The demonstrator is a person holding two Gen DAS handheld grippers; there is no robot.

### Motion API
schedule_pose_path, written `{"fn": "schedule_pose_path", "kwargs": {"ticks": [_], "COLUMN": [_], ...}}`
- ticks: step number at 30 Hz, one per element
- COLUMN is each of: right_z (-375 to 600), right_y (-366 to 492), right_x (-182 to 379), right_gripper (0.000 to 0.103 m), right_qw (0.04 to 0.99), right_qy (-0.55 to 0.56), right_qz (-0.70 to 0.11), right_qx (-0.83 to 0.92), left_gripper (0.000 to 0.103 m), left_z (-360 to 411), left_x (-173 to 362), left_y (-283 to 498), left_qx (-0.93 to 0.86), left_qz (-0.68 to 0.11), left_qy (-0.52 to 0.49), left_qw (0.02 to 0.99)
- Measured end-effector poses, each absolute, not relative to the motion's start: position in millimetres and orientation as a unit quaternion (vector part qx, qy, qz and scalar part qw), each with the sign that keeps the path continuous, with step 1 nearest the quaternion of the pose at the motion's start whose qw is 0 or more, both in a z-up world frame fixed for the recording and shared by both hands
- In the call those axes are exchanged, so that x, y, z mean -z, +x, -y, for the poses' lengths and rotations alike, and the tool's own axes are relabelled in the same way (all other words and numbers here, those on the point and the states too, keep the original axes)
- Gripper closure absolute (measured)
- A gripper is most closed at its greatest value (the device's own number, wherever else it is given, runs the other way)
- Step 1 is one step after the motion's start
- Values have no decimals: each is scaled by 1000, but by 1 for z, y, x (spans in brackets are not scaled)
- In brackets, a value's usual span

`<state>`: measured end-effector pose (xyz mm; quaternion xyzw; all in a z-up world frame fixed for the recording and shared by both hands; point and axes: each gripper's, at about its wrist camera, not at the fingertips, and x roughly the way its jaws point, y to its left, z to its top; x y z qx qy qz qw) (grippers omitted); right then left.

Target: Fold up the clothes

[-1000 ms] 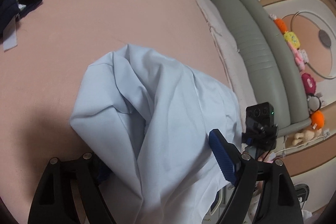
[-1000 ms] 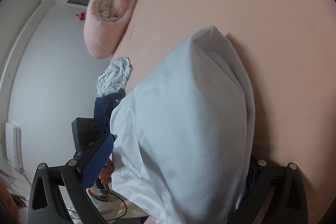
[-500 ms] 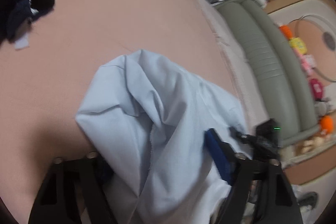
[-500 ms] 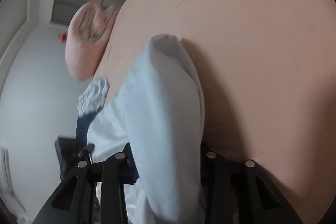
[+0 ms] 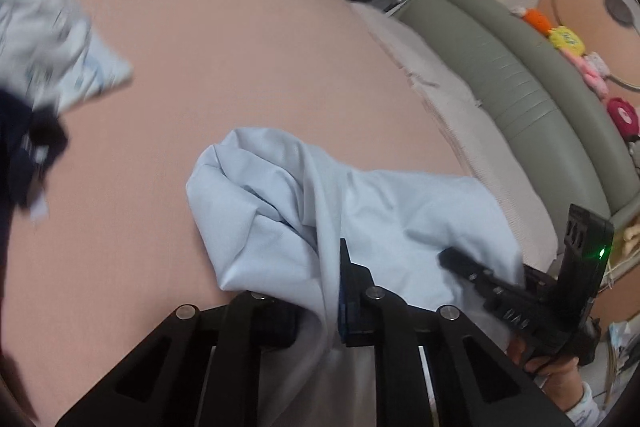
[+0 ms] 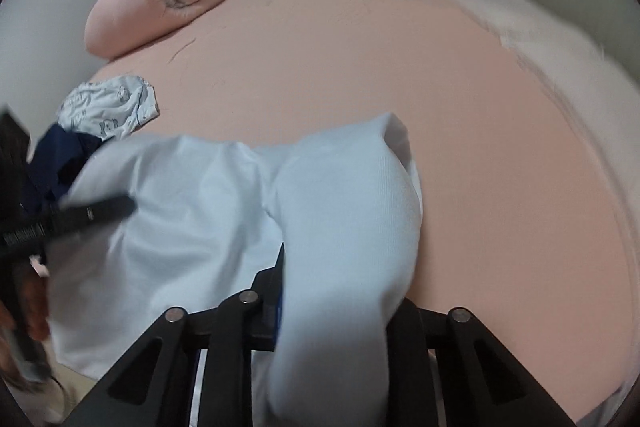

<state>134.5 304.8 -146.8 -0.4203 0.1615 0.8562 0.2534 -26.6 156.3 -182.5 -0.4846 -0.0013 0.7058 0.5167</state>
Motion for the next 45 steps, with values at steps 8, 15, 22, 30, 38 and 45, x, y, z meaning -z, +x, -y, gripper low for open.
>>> {"fn": "schedule_pose_path", "kwargs": {"ticks": [8,15,22,30,38,45], "right_z": [-327,-337,-367,-384,-381,-368], "right_y": [126,127,155,212,249,260], "right_x": [113,145,179,199,210,208], "right_gripper": [84,83,46,39,33,33], "right_qw": [256,253,238,200,179,179], "right_qy": [-397,-431,-420,-338,-278,-304], "right_qz": [-173,-201,-312,-461,-556,-549], "right_qx": [-864,-842,-818,-796,-763,-758], "left_gripper": [92,92,46,42,42,42], "left_z": [-178,-180,-163,-132,-106,-94], "left_x": [154,198,213,195,197,209], "left_y": [-43,-58,-77,-74,-64,-64], "left_qx": [-712,-699,-699,-709,-706,-673], "left_qz": [-10,-52,-29,-29,-25,36], "left_qy": [-464,-519,-560,-551,-555,-594], "left_qw": [527,488,444,439,439,439]}}
